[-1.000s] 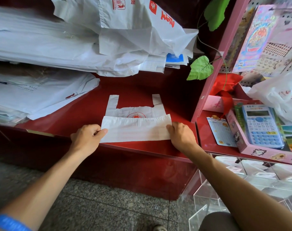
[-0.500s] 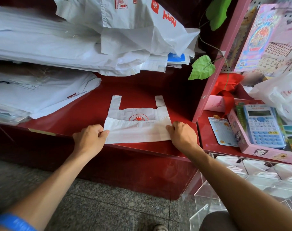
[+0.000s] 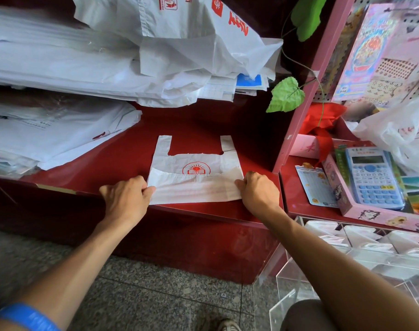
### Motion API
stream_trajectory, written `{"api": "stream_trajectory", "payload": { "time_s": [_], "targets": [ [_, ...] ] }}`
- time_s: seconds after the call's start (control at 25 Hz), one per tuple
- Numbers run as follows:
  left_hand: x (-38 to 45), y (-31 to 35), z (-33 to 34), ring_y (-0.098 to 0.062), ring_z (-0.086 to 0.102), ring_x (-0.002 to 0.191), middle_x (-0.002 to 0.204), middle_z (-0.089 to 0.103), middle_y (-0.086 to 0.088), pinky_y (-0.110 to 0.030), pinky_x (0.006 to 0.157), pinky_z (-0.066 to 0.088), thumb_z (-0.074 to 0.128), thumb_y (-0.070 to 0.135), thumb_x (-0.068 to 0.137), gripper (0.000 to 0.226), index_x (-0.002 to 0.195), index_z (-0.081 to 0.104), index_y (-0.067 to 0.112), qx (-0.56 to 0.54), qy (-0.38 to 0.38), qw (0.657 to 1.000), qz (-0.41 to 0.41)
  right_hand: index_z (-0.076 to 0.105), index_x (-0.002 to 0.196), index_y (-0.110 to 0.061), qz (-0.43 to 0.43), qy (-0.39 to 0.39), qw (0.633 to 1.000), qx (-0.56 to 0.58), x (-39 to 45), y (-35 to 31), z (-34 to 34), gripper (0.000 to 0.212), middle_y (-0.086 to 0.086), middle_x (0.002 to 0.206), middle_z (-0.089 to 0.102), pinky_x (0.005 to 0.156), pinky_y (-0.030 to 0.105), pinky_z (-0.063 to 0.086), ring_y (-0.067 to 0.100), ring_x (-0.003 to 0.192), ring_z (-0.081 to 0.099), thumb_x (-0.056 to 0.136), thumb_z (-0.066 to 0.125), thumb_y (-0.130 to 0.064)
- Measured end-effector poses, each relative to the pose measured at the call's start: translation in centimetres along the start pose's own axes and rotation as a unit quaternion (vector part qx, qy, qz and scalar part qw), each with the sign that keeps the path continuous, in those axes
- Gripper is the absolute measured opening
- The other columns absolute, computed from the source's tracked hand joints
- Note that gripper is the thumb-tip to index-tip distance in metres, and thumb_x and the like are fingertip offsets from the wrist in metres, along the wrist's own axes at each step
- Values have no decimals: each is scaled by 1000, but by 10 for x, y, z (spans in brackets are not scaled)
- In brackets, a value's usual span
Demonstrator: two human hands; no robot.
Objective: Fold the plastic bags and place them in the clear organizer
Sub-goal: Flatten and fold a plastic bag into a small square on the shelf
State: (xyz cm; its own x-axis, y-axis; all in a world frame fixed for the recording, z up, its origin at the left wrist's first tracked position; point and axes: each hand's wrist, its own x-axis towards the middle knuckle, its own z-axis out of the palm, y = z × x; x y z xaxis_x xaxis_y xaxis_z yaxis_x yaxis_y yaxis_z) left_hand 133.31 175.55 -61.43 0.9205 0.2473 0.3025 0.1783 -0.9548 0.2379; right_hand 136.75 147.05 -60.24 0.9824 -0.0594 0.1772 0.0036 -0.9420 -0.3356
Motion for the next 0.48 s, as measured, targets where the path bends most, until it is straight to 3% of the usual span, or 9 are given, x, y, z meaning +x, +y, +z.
{"api": "stream_trajectory", "payload": {
  "time_s": [0.12,0.24,0.4,0.48],
  "targets": [
    [-2,3,1,-32,65,81,71,67,-5,-39,76,24,59,40,96,26,79,56,20,11,-2,1000,4,62,101,-8,1,5,1000,-14,0,-1,0,33,11,97,68,83,39,43,34,93,64,99,53,-39],
    [-5,6,-2,-34,64,83,79,68,-8,-41,76,23,62,32,94,16,96,52,19,20,8,1000,1,62,101,-8,2,9,1000,-15,0,-1,0,33,11,96,68,80,38,43,34,91,64,98,54,-39],
    [-14,22,-2,-31,53,95,106,58,-6,-43,81,26,62,2,73,47,116,62,23,150,44,970,186,63,100,-8,3,9,1000,-23,-2,-3,0,33,10,96,68,83,38,42,33,90,64,97,55,-40],
    [-18,40,-6,-25,49,107,114,57,1,-43,87,25,54,8,84,35,113,63,26,147,-14,972,180,63,100,-8,7,9,1000,-21,-2,-4,0,33,11,97,69,83,38,42,34,91,64,97,56,-40]
  ]
}}
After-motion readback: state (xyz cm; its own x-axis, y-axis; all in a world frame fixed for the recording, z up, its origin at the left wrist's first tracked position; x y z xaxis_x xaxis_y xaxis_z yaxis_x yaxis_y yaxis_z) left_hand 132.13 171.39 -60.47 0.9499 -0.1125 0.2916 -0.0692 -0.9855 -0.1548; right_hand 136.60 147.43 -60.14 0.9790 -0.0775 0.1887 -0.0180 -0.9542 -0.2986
